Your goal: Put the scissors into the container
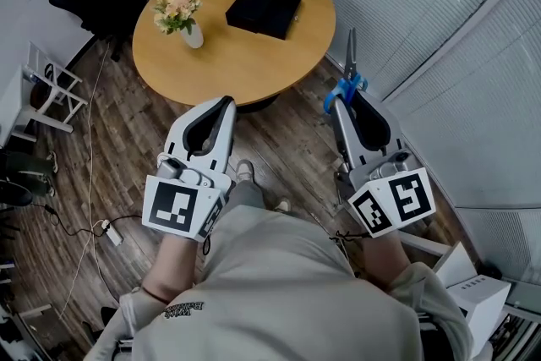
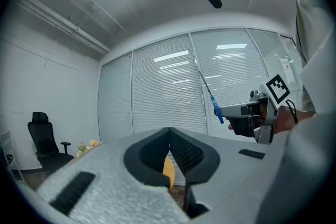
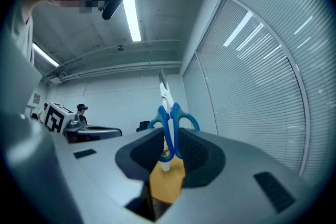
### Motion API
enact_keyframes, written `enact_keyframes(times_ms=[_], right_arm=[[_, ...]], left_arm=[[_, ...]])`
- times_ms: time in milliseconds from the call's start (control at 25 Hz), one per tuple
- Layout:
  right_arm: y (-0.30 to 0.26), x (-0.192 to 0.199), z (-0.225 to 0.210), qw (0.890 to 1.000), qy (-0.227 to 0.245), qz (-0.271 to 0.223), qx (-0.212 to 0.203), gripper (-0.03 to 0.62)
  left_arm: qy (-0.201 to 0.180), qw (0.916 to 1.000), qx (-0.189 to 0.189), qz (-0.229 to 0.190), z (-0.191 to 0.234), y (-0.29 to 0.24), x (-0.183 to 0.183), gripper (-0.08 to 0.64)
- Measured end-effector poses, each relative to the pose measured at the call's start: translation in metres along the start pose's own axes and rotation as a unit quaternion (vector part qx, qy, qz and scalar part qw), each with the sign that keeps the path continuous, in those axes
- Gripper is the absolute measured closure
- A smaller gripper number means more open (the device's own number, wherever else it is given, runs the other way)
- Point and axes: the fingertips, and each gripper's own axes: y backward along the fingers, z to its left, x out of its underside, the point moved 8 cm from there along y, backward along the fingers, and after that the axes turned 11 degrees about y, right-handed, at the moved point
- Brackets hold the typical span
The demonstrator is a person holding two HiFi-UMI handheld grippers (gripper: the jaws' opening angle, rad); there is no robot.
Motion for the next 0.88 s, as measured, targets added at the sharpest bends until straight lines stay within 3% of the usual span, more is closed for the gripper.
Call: enact_keyframes(times_ms=[480,880], right_arm=[[-0.025,0.016,-0.002,1.0,-0.004,0.006,-0.003,0.495],[-0.085,0.028,-0.006,1.0,-0.006,0.019,0.018,0.495]], left_arm=[[-0.006,0.9999,0.004,-0.011,0.022,-0.017,0.012,0.538],[-0.002,0.9996,0.029,-0.006,0.078,-0.06,0.014,0.538]])
